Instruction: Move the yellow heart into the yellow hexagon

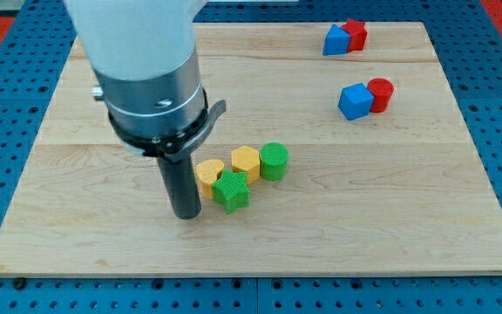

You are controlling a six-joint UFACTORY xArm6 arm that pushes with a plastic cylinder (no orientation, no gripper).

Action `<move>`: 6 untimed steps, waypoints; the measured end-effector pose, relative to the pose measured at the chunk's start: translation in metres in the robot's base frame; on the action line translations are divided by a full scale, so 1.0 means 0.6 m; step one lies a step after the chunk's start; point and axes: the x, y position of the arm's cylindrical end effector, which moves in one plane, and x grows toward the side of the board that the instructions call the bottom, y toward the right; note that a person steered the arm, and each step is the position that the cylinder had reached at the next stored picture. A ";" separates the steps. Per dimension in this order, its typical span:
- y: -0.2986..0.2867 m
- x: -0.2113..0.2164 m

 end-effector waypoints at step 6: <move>0.128 -0.076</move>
